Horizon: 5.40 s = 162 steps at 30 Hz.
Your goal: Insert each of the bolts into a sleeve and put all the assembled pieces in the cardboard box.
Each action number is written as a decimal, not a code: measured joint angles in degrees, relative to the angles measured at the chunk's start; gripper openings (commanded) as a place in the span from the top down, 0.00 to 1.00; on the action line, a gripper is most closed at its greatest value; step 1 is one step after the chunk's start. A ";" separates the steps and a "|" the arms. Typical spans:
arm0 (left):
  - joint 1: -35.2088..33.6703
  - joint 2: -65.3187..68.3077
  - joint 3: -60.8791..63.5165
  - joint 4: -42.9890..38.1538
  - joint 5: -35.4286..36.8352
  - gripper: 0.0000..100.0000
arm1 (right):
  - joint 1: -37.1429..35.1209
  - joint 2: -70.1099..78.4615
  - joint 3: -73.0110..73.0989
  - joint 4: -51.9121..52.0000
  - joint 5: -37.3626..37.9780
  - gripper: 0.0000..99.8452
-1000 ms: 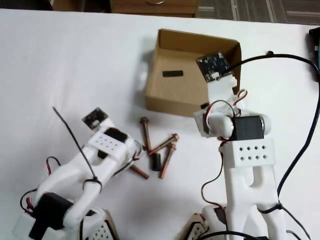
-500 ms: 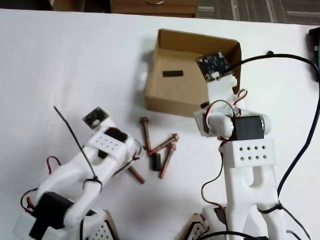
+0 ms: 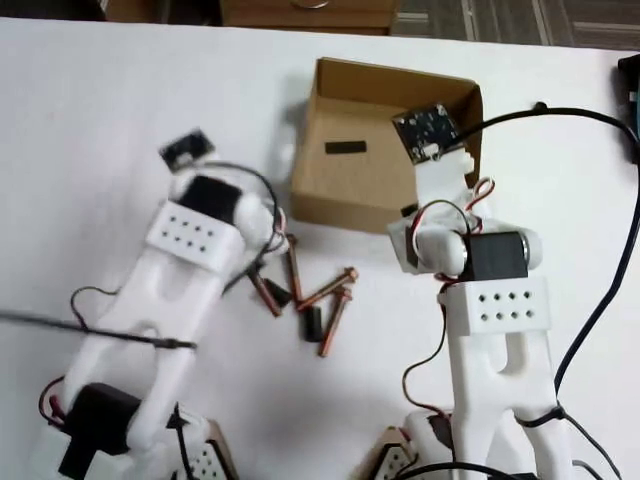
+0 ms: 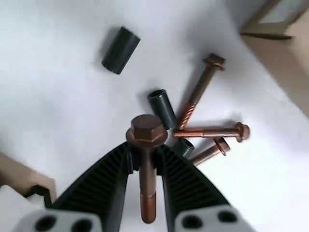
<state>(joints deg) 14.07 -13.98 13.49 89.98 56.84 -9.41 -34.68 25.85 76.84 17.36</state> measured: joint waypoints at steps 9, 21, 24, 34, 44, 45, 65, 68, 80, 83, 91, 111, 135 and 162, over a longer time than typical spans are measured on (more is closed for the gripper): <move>-0.79 -5.98 -14.86 9.32 -15.12 0.98 | 0.00 0.00 0.00 0.00 0.00 0.98; 1.32 -21.01 -23.30 4.84 -31.38 0.98 | -3.25 -7.82 -7.65 4.40 -4.66 0.98; 2.90 -22.77 -21.54 2.55 -32.53 0.98 | -6.15 -13.10 -7.74 4.92 -4.92 0.98; 7.91 -37.19 -9.67 -8.70 -36.31 0.98 | -7.65 -26.02 -2.73 5.89 -10.11 0.98; 16.62 -47.21 6.51 -25.76 -38.24 0.98 | -13.10 -38.95 7.74 7.82 -11.34 0.98; 17.05 -47.30 7.74 -28.48 -38.24 0.98 | -13.71 -40.26 8.79 7.82 -12.48 0.98; 23.47 -42.81 10.73 -42.90 -37.45 0.98 | -21.19 -67.16 34.02 1.58 -19.60 0.98; 23.47 -42.64 11.43 -42.90 -37.45 0.98 | -21.45 -67.69 34.90 -2.11 -19.60 0.98; 23.47 -42.55 14.24 -42.90 -34.46 0.98 | -21.45 -67.87 36.66 -9.85 -19.60 0.98; 23.47 -42.55 15.91 -42.90 -34.46 0.98 | -21.45 -67.78 36.66 -11.25 -19.60 0.98; 23.47 -42.55 17.14 -42.90 -34.46 0.98 | -22.86 -67.87 36.66 -11.60 -19.60 0.98; 23.56 -42.64 17.32 -38.95 -34.02 0.98 | -24.44 -67.78 36.66 -12.92 -19.60 0.98; 25.58 -49.58 25.67 -33.85 -29.27 0.98 | -22.68 -67.52 36.92 -13.19 -19.43 0.98; 27.87 -49.93 29.36 -32.97 -29.27 0.82 | -24.00 -67.52 36.84 -13.19 -19.52 0.98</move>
<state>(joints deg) 41.93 -63.91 42.86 57.01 27.56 -33.41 -102.20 62.68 63.65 -2.15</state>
